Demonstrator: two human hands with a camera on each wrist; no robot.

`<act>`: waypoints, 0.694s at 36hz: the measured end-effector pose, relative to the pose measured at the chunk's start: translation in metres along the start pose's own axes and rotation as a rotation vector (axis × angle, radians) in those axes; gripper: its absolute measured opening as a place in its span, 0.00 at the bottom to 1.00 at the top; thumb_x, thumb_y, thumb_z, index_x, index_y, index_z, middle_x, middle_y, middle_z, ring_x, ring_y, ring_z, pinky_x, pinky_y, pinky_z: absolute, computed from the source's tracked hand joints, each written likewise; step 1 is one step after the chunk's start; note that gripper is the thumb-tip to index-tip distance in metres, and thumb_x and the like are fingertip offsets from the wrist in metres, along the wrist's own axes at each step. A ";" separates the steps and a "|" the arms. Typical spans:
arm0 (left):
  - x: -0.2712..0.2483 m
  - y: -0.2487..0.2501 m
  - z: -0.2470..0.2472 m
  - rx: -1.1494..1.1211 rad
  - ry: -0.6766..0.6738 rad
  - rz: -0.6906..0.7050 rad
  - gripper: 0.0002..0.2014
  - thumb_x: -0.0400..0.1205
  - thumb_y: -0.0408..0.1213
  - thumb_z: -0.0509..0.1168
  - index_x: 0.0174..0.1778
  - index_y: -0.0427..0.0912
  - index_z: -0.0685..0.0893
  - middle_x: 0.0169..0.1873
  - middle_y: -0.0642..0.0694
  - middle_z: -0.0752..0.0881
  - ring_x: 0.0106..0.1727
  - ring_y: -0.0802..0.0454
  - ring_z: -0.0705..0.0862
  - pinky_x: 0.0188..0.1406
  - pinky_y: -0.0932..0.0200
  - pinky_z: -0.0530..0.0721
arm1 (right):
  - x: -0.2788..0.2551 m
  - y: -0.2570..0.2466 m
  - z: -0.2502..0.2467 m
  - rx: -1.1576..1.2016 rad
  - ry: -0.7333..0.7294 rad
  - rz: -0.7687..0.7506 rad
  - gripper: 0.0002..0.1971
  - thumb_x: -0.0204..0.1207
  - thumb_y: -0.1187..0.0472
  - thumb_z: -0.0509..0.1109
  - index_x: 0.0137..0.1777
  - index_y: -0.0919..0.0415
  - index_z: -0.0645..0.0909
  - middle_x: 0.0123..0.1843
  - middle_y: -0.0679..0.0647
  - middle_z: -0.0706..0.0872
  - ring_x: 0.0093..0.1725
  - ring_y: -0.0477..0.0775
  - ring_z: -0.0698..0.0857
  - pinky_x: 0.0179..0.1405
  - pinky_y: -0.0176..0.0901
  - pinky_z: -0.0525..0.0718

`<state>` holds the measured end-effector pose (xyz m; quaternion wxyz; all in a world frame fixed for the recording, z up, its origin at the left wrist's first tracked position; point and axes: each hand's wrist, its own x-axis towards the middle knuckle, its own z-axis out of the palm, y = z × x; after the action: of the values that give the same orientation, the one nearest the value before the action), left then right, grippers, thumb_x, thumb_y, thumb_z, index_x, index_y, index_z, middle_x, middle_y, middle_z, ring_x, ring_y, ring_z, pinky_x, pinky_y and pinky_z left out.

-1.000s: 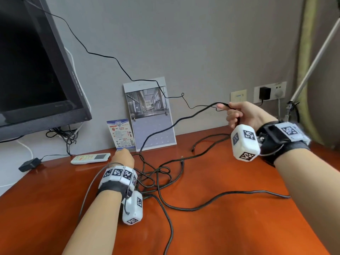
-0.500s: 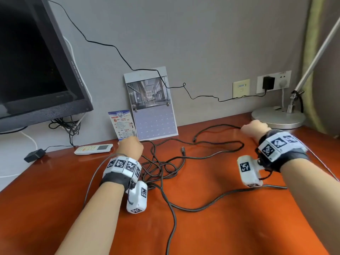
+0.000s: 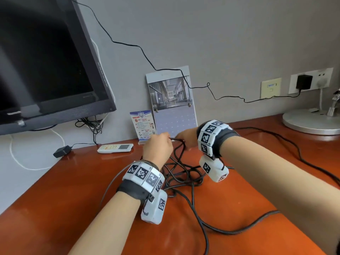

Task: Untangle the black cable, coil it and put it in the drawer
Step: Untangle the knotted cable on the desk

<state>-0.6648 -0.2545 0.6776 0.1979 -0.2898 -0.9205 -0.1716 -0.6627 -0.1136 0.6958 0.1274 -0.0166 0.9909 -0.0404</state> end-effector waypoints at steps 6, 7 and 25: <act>0.002 -0.007 0.000 -0.002 -0.008 -0.016 0.15 0.84 0.34 0.53 0.58 0.40 0.84 0.48 0.36 0.87 0.50 0.36 0.84 0.42 0.51 0.79 | 0.008 -0.005 -0.002 -0.031 0.138 -0.019 0.17 0.70 0.61 0.78 0.58 0.65 0.86 0.54 0.60 0.89 0.56 0.60 0.85 0.54 0.46 0.82; 0.001 -0.009 0.000 0.000 -0.015 -0.022 0.15 0.84 0.34 0.53 0.58 0.40 0.84 0.49 0.37 0.87 0.50 0.36 0.84 0.42 0.51 0.79 | 0.008 -0.004 -0.003 -0.027 0.168 -0.018 0.15 0.70 0.62 0.77 0.57 0.64 0.87 0.53 0.59 0.89 0.56 0.59 0.85 0.52 0.44 0.82; -0.005 -0.013 0.005 0.077 -0.190 -0.108 0.15 0.79 0.29 0.59 0.56 0.41 0.87 0.53 0.39 0.86 0.54 0.38 0.84 0.47 0.52 0.80 | -0.039 0.066 -0.092 0.435 1.023 0.490 0.13 0.77 0.60 0.68 0.56 0.67 0.86 0.55 0.65 0.87 0.56 0.65 0.85 0.53 0.47 0.82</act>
<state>-0.6696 -0.2648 0.6686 0.1113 -0.2471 -0.9553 -0.1184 -0.6497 -0.0396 0.7883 -0.3588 0.2598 0.8705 -0.2144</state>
